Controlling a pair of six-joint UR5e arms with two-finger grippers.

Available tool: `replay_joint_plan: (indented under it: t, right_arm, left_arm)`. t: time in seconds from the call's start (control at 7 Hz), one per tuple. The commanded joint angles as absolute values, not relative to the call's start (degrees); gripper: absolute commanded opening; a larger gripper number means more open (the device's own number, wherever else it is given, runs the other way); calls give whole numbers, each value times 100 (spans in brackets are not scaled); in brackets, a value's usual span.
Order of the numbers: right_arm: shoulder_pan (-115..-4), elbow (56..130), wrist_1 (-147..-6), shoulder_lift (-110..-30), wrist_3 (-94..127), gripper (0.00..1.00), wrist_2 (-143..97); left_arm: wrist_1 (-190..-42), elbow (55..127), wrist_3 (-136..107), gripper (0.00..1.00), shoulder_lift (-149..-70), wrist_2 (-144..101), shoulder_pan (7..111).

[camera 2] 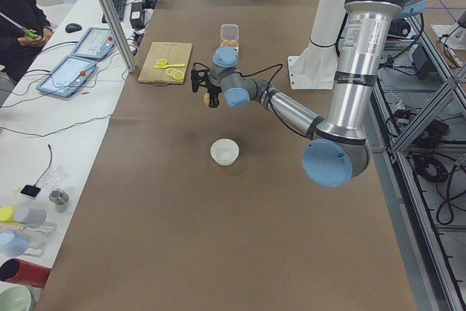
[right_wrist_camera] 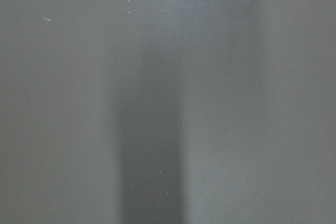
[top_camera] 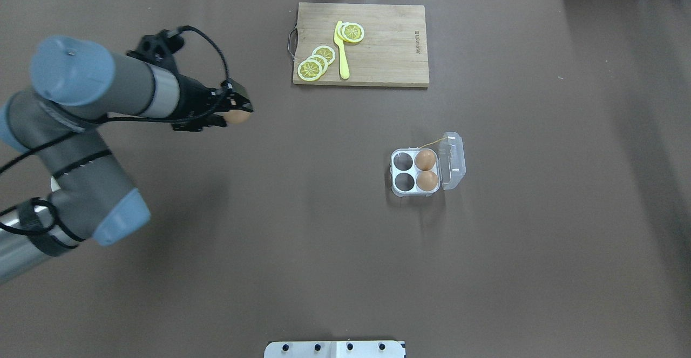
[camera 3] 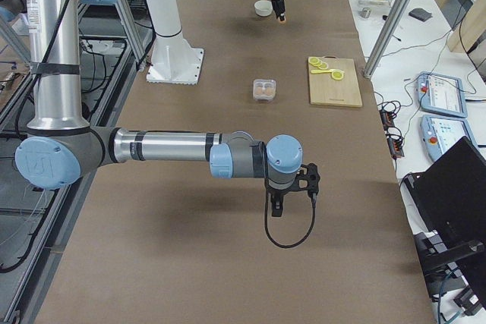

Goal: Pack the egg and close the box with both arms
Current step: 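Carry the egg with the left gripper over the clear egg box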

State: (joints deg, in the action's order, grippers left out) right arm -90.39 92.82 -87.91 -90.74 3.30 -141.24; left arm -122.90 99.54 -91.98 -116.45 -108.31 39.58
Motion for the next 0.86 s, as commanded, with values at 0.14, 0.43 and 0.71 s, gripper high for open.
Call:
replay_joint_plan:
  t: [0.14,0.43,0.71]
  right_arm:
    - [-9035,9272,-8789,-9036,369,100,-14474]
    - [-9035,9316,-8780,-9088,387,100,-14747]
    - [-9035,9369,-8771,-9044,378,100,-14757]
  left_arm:
    - [-12296,8986,-9957,38,-13134,-8849,2483]
    - [-12322,8143,-10220,38,-14084,-8211,2102]
    - [-12340,7805,-10196,38,-14352,-7929,1882]
